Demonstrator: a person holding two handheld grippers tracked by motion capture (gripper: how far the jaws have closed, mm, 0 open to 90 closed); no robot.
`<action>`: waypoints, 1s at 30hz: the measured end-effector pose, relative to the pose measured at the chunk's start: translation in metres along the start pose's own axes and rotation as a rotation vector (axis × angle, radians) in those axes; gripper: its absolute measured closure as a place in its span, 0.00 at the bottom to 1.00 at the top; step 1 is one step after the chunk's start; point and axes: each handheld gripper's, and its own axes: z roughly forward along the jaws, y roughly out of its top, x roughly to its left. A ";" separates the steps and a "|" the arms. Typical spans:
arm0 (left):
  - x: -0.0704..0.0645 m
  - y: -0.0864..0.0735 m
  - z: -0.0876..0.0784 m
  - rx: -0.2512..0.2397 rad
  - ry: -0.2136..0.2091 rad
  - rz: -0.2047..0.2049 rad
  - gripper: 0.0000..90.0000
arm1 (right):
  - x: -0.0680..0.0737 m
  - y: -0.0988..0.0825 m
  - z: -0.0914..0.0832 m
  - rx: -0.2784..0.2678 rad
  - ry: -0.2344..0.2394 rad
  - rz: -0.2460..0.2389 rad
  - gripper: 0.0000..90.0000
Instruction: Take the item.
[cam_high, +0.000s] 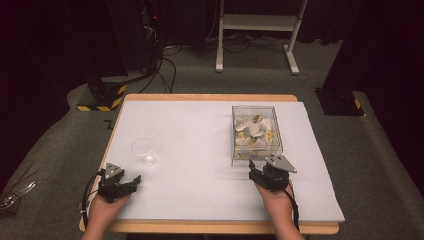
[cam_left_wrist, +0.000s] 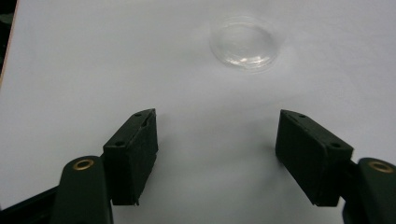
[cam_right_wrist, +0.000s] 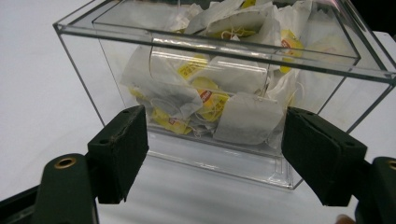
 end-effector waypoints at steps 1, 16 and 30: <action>0.000 0.000 0.000 -0.001 0.001 0.000 0.33 | 0.001 0.001 0.001 -0.003 -0.003 0.004 0.26; 0.000 0.000 0.000 -0.001 0.000 -0.002 0.33 | 0.010 0.014 0.013 0.010 -0.056 0.018 0.27; 0.000 0.000 0.000 -0.001 0.000 -0.002 0.33 | 0.012 0.019 0.020 0.021 -0.068 0.045 0.30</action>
